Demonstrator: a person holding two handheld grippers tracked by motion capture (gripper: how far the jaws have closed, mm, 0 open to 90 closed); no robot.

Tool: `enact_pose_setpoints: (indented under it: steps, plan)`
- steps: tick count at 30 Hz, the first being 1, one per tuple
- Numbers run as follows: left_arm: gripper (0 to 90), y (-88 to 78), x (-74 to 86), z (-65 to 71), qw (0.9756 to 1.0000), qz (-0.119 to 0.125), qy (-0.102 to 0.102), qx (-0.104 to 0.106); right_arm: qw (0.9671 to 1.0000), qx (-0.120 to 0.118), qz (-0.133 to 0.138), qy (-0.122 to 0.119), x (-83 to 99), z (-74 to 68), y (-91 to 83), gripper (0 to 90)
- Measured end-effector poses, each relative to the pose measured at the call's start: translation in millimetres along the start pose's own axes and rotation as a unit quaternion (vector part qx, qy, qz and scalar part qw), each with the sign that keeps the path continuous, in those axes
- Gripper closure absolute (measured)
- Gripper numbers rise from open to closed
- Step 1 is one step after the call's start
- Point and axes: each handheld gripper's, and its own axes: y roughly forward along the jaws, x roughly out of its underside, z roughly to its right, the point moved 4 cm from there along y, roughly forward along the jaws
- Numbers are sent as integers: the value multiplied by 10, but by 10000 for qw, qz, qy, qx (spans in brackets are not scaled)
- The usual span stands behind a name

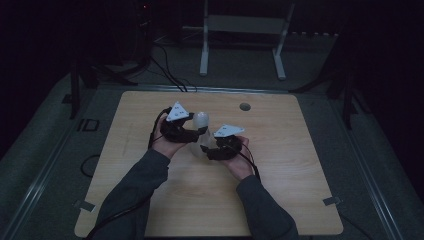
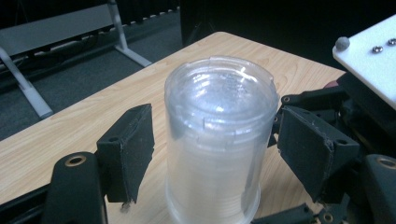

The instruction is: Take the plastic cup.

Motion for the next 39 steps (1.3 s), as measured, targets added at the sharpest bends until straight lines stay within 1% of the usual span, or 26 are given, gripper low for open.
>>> enact_pose_setpoints:
  steps: [7,16,19,28,29,32,38,39]
  plan:
    - [279,58,-21,11,10000,40,-26,62,10000,-39,5,5,-1,-2,4,301]
    - [368,73,-36,8,10000,27,-41,27,10000,-24,7,-21,-2,3,13,305]
    - [380,70,-36,4,10000,18,-57,13,10000,-17,17,-39,-4,8,21,301]
    - [387,71,-38,2,9999,9,-102,15,10000,-59,7,-69,-14,0,58,278]
    - [388,71,-38,3,9999,8,-104,15,10000,-44,-19,-61,-16,-2,92,252]
    - [388,72,-39,2,9999,8,-123,15,10000,-56,-15,-57,-18,-3,113,242]
    - [389,75,-37,3,9999,26,-147,5,10000,-66,4,-14,-34,-9,171,220]
    - [389,76,-37,3,9999,27,-152,4,10000,-85,1,26,-36,-8,185,220]
